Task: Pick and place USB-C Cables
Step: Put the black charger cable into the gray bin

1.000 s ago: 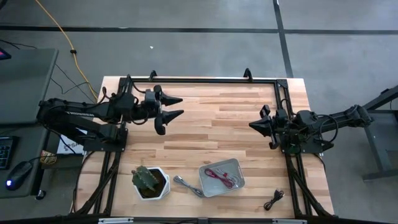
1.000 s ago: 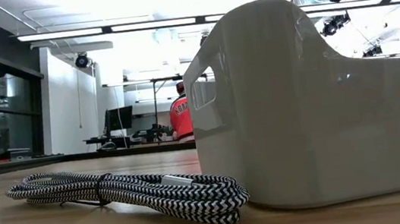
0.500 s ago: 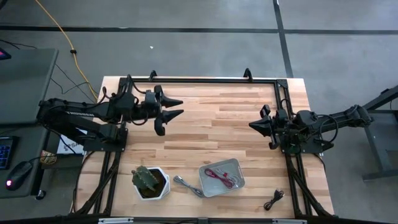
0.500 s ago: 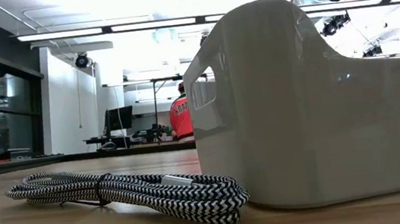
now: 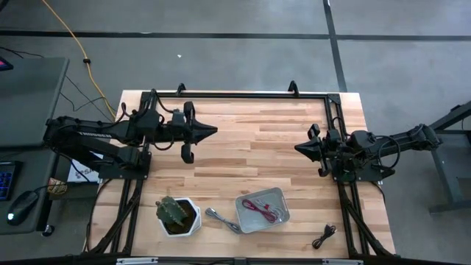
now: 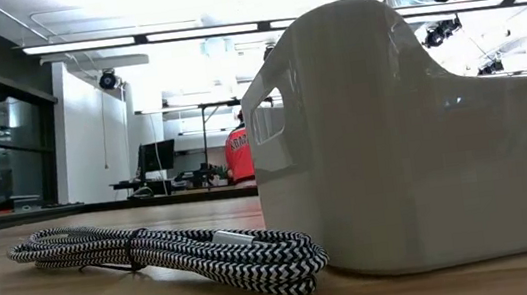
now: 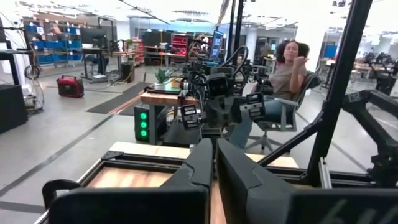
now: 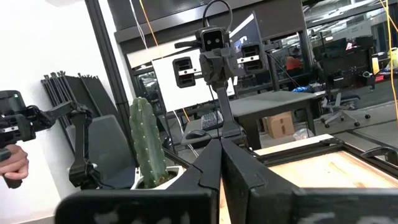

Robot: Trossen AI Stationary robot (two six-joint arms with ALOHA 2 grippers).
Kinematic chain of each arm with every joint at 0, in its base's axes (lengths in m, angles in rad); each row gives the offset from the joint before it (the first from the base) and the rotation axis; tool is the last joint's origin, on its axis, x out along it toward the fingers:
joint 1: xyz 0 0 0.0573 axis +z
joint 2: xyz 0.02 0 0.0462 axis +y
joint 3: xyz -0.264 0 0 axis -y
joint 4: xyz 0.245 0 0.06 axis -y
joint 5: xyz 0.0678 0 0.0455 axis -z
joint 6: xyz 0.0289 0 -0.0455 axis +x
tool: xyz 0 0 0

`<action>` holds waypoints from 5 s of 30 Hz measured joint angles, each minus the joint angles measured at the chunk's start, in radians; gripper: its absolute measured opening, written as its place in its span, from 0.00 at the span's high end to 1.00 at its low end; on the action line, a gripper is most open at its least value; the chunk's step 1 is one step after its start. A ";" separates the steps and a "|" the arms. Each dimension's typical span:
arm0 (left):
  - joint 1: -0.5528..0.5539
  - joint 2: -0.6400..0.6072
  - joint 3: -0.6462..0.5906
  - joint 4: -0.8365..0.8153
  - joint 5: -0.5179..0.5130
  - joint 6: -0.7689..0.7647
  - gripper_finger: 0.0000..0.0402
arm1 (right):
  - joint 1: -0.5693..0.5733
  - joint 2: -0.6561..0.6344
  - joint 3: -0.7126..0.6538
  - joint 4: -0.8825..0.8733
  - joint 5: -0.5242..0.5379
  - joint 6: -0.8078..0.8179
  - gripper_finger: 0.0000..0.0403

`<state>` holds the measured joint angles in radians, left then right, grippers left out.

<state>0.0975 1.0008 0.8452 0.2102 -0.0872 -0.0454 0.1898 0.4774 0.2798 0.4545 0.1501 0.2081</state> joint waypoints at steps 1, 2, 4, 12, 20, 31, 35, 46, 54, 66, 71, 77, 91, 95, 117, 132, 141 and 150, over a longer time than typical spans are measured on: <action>0.000 0.000 0.000 0.004 0.000 -0.001 0.99 | 0.000 0.000 0.000 0.000 0.000 0.000 1.00; 0.000 0.000 0.000 0.008 0.000 -0.002 1.00 | 0.000 0.000 0.000 0.000 0.000 0.001 1.00; 0.000 0.000 0.000 0.016 0.000 -0.003 1.00 | 0.000 0.000 0.000 0.000 0.000 0.002 1.00; 0.001 0.000 0.000 0.026 -0.011 -0.003 1.00 | 0.000 0.000 0.000 0.000 0.000 0.001 1.00; 0.001 0.000 0.000 0.026 -0.011 -0.003 1.00 | 0.000 0.000 0.000 0.000 0.000 0.000 1.00; 0.001 0.000 0.000 0.019 -0.005 -0.003 1.00 | 0.000 0.000 0.000 -0.001 0.000 0.001 1.00; 0.001 0.000 0.000 0.018 0.005 -0.003 1.00 | 0.000 0.000 0.000 -0.001 0.000 0.079 1.00; 0.001 0.000 0.000 0.018 0.005 -0.044 1.00 | 0.000 0.000 0.000 -0.001 -0.010 0.020 1.00; 0.001 0.000 0.000 0.018 0.005 -0.048 1.00 | 0.000 0.000 0.000 0.008 -0.010 0.037 1.00; 0.001 0.000 0.000 0.018 -0.004 -0.030 1.00 | 0.000 0.000 0.000 0.013 -0.011 0.038 1.00; 0.001 0.000 0.000 0.018 -0.006 -0.031 1.00 | 0.000 0.000 0.000 0.014 -0.011 0.045 1.00; 0.001 0.000 0.000 0.018 -0.006 -0.039 1.00 | 0.000 0.000 0.000 0.020 -0.011 0.045 1.00; 0.001 0.000 0.000 0.018 -0.006 -0.040 1.00 | 0.000 0.000 0.000 0.017 -0.011 0.045 1.00; 0.001 0.000 0.000 0.018 -0.006 -0.048 1.00 | 0.000 0.000 0.000 0.014 -0.011 0.045 1.00; 0.001 0.000 0.000 0.018 -0.021 -0.056 1.00 | 0.000 0.000 0.000 -0.075 0.089 0.133 0.78; 0.001 0.000 0.000 0.018 -0.021 -0.057 1.00 | 0.000 0.000 0.000 -0.077 0.105 0.177 0.41; 0.001 0.000 0.001 0.018 -0.021 -0.109 1.00 | 0.000 0.000 0.000 -0.049 0.076 0.177 0.41; 0.001 0.000 0.001 0.018 -0.021 -0.110 1.00 | 0.000 0.000 0.001 -0.039 0.075 0.180 0.41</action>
<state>0.0983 1.0004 0.8457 0.2283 -0.1081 -0.1559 0.1894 0.4778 0.2803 0.4152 0.2253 0.3882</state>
